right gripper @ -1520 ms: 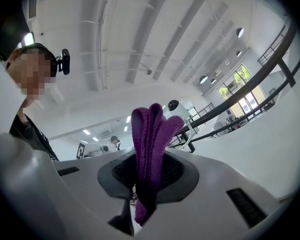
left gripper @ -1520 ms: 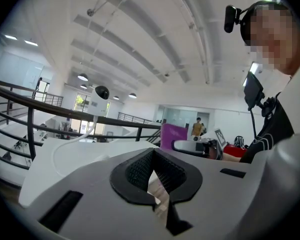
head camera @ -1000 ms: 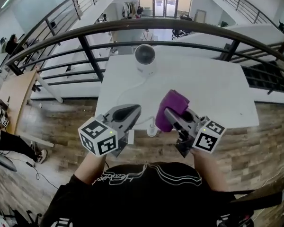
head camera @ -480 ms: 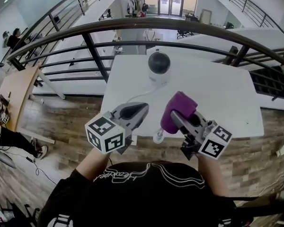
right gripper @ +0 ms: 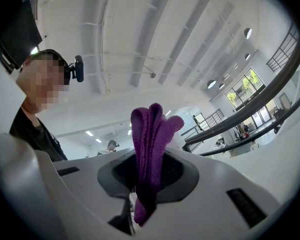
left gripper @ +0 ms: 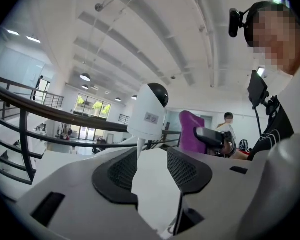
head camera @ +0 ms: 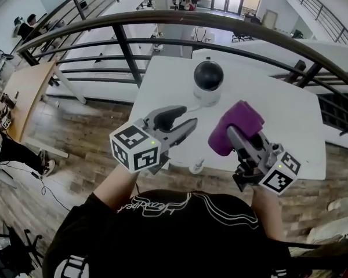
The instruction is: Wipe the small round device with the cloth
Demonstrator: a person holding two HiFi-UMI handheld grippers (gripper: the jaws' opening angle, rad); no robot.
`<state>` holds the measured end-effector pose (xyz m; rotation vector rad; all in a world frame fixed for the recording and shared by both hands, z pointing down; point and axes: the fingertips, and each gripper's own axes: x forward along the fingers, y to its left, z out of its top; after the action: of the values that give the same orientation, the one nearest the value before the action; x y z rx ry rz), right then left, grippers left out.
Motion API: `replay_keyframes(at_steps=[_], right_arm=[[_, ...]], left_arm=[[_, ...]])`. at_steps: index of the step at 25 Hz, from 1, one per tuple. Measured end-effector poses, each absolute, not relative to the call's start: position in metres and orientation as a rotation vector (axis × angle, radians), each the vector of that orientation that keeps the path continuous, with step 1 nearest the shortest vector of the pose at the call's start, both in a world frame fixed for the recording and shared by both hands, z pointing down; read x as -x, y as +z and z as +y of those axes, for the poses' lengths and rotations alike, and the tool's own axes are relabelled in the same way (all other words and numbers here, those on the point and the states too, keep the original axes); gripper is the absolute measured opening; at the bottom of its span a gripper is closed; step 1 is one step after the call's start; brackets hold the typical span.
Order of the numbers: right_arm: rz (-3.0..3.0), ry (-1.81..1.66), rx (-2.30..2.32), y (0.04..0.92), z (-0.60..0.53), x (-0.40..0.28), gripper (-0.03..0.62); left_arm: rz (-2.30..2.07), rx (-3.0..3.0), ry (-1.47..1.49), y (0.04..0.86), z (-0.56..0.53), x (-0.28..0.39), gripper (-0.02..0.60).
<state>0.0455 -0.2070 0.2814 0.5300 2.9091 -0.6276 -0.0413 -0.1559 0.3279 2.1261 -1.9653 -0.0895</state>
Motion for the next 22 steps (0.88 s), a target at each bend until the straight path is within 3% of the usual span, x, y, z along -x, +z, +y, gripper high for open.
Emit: replay_keyframes(at_steps=[5, 22], right_arm=[[2.882, -0.620, -0.567, 0.277, -0.214, -0.043, 0.061], [2.773, -0.599, -0.746, 0.217, -0.247, -0.006, 0.061]], left_arm=[[-1.965, -2.140, -0.132, 0.326, -0.168, 0.051, 0.219], [-1.931, -2.176, -0.127, 0.308, -0.203, 0.060, 0.219]])
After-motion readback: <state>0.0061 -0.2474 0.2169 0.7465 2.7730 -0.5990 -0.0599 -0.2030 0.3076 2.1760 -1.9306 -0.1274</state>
